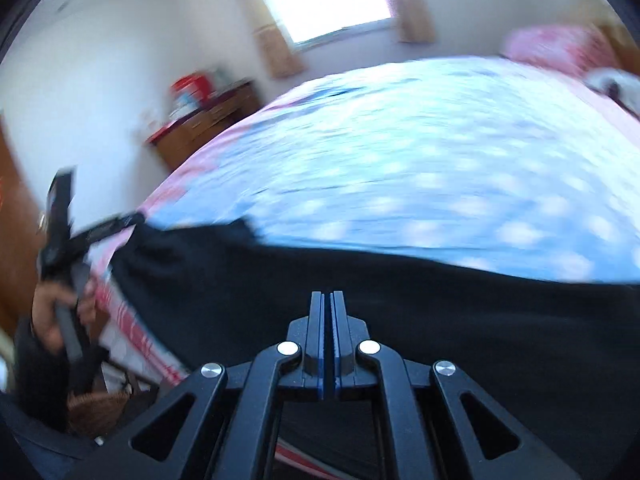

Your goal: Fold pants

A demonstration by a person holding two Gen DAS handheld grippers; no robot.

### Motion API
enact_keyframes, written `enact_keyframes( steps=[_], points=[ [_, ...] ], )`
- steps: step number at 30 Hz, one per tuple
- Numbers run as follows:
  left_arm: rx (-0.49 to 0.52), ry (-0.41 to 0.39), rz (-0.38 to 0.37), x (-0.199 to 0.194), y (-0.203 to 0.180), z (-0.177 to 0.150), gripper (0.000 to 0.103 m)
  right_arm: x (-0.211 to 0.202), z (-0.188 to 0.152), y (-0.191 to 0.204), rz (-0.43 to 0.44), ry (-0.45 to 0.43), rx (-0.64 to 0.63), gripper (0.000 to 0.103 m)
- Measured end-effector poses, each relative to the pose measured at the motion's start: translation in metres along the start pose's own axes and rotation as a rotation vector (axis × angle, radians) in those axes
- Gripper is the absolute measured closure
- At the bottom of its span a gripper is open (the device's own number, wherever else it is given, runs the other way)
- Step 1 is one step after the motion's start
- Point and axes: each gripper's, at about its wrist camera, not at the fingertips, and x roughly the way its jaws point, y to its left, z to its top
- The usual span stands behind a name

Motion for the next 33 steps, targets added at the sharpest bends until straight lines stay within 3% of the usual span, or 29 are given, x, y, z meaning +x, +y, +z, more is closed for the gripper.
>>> enact_keyframes(
  steps=[4, 7, 10, 11, 12, 13, 15, 18, 19, 20, 22, 23, 26, 27, 29, 33],
  points=[
    [0.045, 0.062, -0.107, 0.012, -0.056, -0.012, 0.013, -0.05, -0.001, -0.068, -0.044, -0.066, 0.165, 0.1],
    [0.109, 0.094, -0.146, 0.017, -0.097, -0.023, 0.013, -0.085, -0.005, -0.12, -0.119, -0.134, 0.246, 0.1],
    [0.184, 0.097, -0.136, 0.023, -0.131, -0.039, 0.013, -0.102, -0.013, -0.165, -0.156, -0.157, 0.343, 0.1],
    [0.201, 0.099, -0.122, 0.027, -0.138, -0.041, 0.013, -0.107, -0.016, -0.187, -0.23, -0.148, 0.388, 0.103],
    [0.219, 0.105, -0.1, 0.032, -0.143, -0.046, 0.013, -0.111, -0.017, -0.199, -0.233, -0.163, 0.409, 0.103],
    [0.231, 0.118, -0.077, 0.035, -0.146, -0.049, 0.013, -0.119, -0.015, -0.207, -0.184, -0.2, 0.415, 0.103],
    [0.216, 0.15, -0.058, 0.042, -0.144, -0.052, 0.013, -0.138, -0.008, -0.205, -0.284, -0.244, 0.367, 0.099],
    [0.154, 0.165, -0.068, 0.044, -0.14, -0.048, 0.013, -0.188, -0.002, -0.198, -0.415, -0.405, 0.267, 0.098],
    [0.162, 0.159, -0.063, 0.043, -0.143, -0.047, 0.013, -0.201, -0.001, -0.2, -0.457, -0.427, 0.259, 0.087],
    [0.182, 0.15, -0.054, 0.042, -0.147, -0.047, 0.013, -0.209, 0.0, -0.204, -0.496, -0.425, 0.252, 0.058],
    [0.208, 0.14, -0.056, 0.04, -0.154, -0.048, 0.013, -0.217, 0.0, -0.215, -0.582, -0.42, 0.256, 0.026],
    [0.21, 0.141, -0.069, 0.041, -0.156, -0.048, 0.013, -0.22, -0.004, -0.224, -0.618, -0.425, 0.265, 0.026],
    [0.201, 0.163, -0.1, 0.047, -0.161, -0.049, 0.013, -0.212, -0.007, -0.247, -0.581, -0.35, 0.296, 0.027],
    [0.2, 0.166, -0.099, 0.049, -0.163, -0.049, 0.013, -0.205, -0.006, -0.25, -0.58, -0.329, 0.299, 0.031],
    [0.208, 0.155, -0.093, 0.053, -0.166, -0.047, 0.013, -0.183, -0.005, -0.258, -0.62, -0.246, 0.282, 0.091],
    [0.179, 0.143, -0.084, 0.06, -0.167, -0.042, 0.013, -0.172, -0.004, -0.257, -0.653, -0.229, 0.22, 0.092]
  ],
)
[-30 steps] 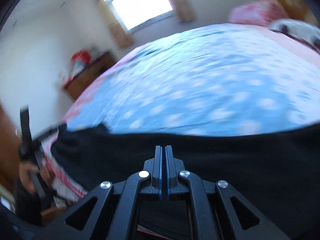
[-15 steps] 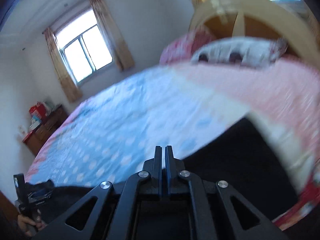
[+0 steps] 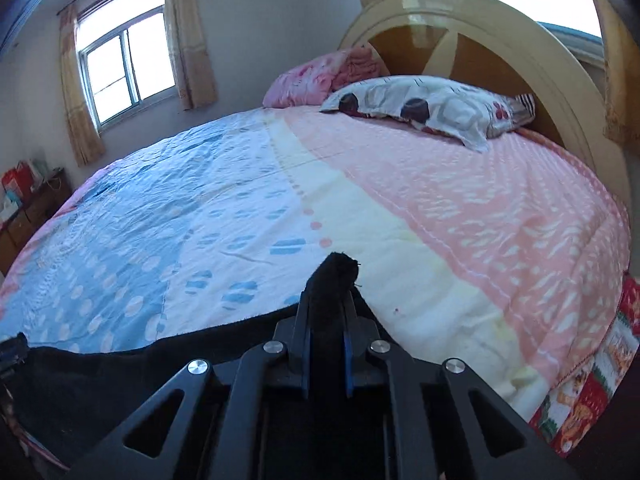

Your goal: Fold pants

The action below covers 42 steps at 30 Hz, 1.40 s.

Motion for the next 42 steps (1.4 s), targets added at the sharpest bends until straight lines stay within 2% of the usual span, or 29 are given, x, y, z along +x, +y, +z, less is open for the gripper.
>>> enact_keyframes(
  steps=[4, 5, 7, 8, 10, 11, 13, 15, 17, 18, 20, 23, 28, 31, 35, 38, 42],
  points=[
    [-0.032, -0.035, 0.028, 0.008, 0.004, 0.0, 0.012, -0.005, 0.005, -0.028, 0.008, -0.064, 0.141, 0.094],
    [-0.014, -0.037, 0.054, 0.013, 0.003, -0.003, 0.007, 0.002, 0.004, -0.037, 0.013, -0.055, 0.187, 0.094],
    [-0.008, -0.099, 0.082, 0.012, 0.0, -0.012, 0.006, 0.008, -0.001, -0.039, 0.028, -0.033, 0.198, 0.093],
    [-0.015, -0.112, 0.087, 0.011, 0.0, -0.014, 0.006, 0.006, 0.0, -0.036, 0.019, -0.036, 0.163, 0.093],
    [-0.017, -0.101, 0.084, 0.01, 0.001, -0.012, 0.006, 0.005, -0.001, -0.032, 0.006, -0.043, 0.115, 0.087],
    [-0.022, -0.085, 0.076, 0.009, 0.003, -0.01, 0.006, 0.003, -0.001, -0.032, 0.017, -0.041, 0.11, 0.078],
    [-0.059, -0.048, 0.044, 0.001, 0.01, -0.005, 0.006, -0.006, 0.0, -0.04, 0.068, -0.016, 0.184, 0.07],
    [-0.094, -0.052, 0.017, -0.01, 0.013, -0.004, 0.006, -0.033, -0.001, -0.059, 0.127, -0.095, 0.337, 0.069],
    [-0.105, -0.081, -0.007, -0.026, 0.012, -0.004, 0.006, -0.069, -0.008, -0.076, 0.171, -0.223, 0.466, 0.066],
    [-0.1, -0.09, -0.02, -0.031, 0.009, -0.005, 0.006, -0.083, -0.013, -0.081, 0.188, -0.265, 0.503, 0.065],
    [-0.08, -0.092, -0.059, -0.04, -0.001, -0.006, 0.006, -0.097, -0.019, -0.086, 0.213, -0.286, 0.532, 0.065],
    [-0.007, -0.059, -0.122, -0.048, -0.021, -0.009, 0.007, -0.09, -0.032, -0.086, 0.243, -0.238, 0.53, 0.065],
    [0.086, -0.035, -0.175, -0.062, -0.048, -0.019, 0.007, -0.064, -0.062, -0.1, 0.308, -0.162, 0.699, 0.065],
    [0.126, -0.034, -0.175, -0.066, -0.059, -0.023, 0.007, -0.058, -0.066, -0.1, 0.299, -0.127, 0.706, 0.065],
    [0.135, -0.025, -0.188, -0.068, -0.064, -0.026, 0.007, -0.056, -0.078, -0.1, 0.302, -0.124, 0.762, 0.065],
    [0.141, -0.009, -0.178, -0.065, -0.066, -0.028, 0.007, -0.048, -0.081, -0.087, 0.333, -0.077, 0.745, 0.065],
    [0.148, 0.019, -0.137, -0.058, -0.066, -0.03, 0.007, -0.051, -0.075, -0.066, 0.334, -0.065, 0.667, 0.065]
  ],
)
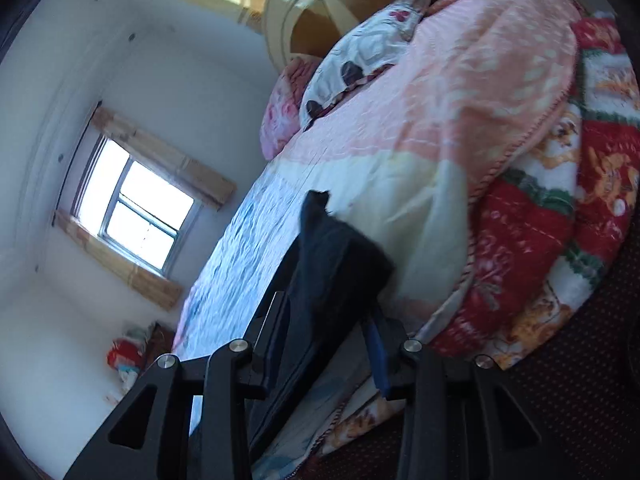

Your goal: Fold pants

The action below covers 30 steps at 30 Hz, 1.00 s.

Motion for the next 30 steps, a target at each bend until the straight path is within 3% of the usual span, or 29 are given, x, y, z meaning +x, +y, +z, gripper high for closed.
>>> enact_keyframes(
  steps=[4, 6, 12, 16, 19, 24, 30],
  points=[
    [0.004, 0.01, 0.031, 0.001, 0.002, -0.003, 0.007, -0.015, -0.002, 0.031, -0.046, -0.096, -0.171, 0.065],
    [0.006, 0.014, 0.04, 0.002, 0.003, -0.004, 0.007, -0.011, -0.003, 0.039, -0.046, -0.094, -0.235, 0.065],
    [0.013, 0.008, 0.101, -0.002, 0.006, -0.006, 0.007, 0.008, 0.0, 0.019, -0.048, -0.049, -0.184, 0.065],
    [0.023, 0.006, 0.129, -0.003, 0.007, -0.007, 0.007, 0.011, -0.004, 0.031, -0.035, -0.028, -0.241, 0.065],
    [0.017, -0.01, 0.117, -0.006, 0.01, -0.007, 0.006, 0.01, -0.005, 0.038, -0.033, -0.041, -0.271, 0.065],
    [-0.002, 0.024, 0.112, 0.0, 0.011, -0.006, 0.006, 0.009, 0.0, 0.014, 0.005, -0.045, -0.14, 0.065],
    [0.014, 0.027, 0.093, -0.001, 0.004, -0.007, 0.006, 0.012, 0.001, 0.013, 0.023, -0.04, -0.131, 0.066]
  ],
)
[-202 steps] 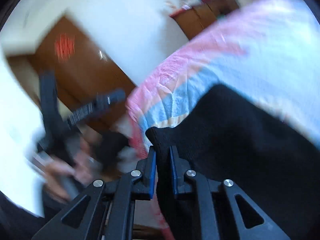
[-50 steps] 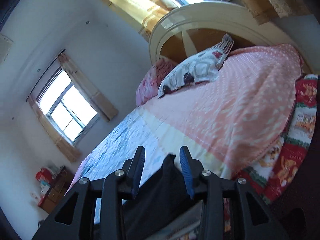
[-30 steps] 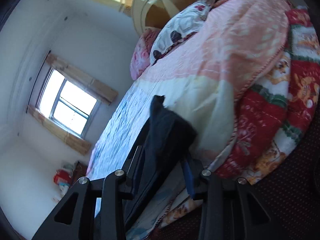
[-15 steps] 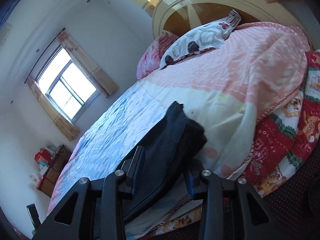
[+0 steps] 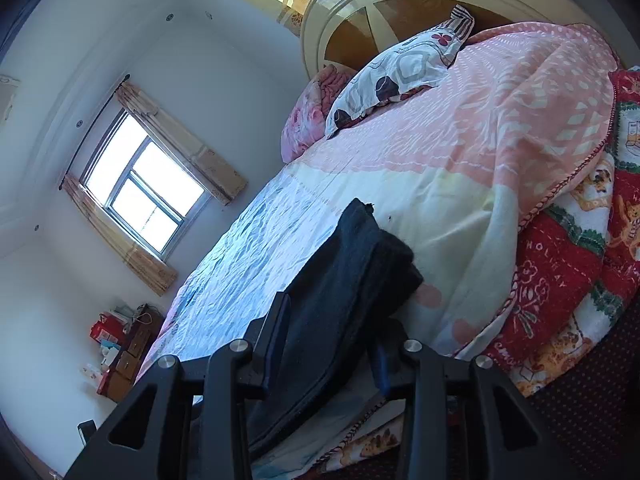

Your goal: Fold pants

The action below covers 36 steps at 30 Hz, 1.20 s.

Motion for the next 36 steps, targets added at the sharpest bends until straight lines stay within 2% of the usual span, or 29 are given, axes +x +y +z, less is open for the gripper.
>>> enact_keyframes(
  steps=[2, 5, 8, 12, 15, 19, 22, 24, 27, 30, 36],
  points=[
    [0.01, -0.007, 0.0, -0.002, -0.001, 0.0, 0.006, -0.001, 0.001, -0.004, -0.007, -0.003, 0.017, 0.097],
    [0.012, -0.008, 0.007, -0.002, 0.0, 0.001, 0.006, -0.001, 0.0, -0.003, -0.026, 0.003, 0.008, 0.097],
    [-0.012, -0.012, 0.014, -0.002, 0.008, 0.002, 0.006, -0.004, -0.001, 0.036, -0.084, -0.028, -0.208, 0.097],
    [-0.063, -0.027, 0.033, -0.005, 0.027, 0.005, 0.006, -0.007, -0.018, 0.108, -0.066, -0.076, -0.493, 0.097],
    [-0.101, -0.032, 0.044, -0.006, 0.042, 0.003, 0.006, 0.001, -0.041, 0.155, 0.003, -0.067, -0.621, 0.097],
    [-0.161, -0.033, 0.046, -0.005, 0.066, -0.005, 0.006, 0.023, -0.089, 0.206, 0.094, 0.0, -0.782, 0.097],
    [-0.189, -0.028, 0.047, -0.003, 0.077, -0.009, 0.006, 0.044, -0.142, 0.232, 0.157, 0.101, -0.906, 0.097],
    [-0.202, -0.025, 0.047, -0.001, 0.083, -0.012, 0.006, 0.058, -0.171, 0.24, 0.192, 0.18, -0.948, 0.097],
    [-0.231, -0.022, 0.046, 0.001, 0.093, -0.016, 0.006, 0.069, -0.211, 0.247, 0.211, 0.246, -1.073, 0.097],
    [-0.259, -0.014, 0.036, 0.004, 0.102, -0.02, 0.006, 0.075, -0.232, 0.248, 0.208, 0.273, -1.167, 0.097],
    [-0.285, -0.014, 0.033, 0.005, 0.112, -0.023, 0.006, 0.078, -0.254, 0.248, 0.171, 0.275, -1.261, 0.097]
  ],
)
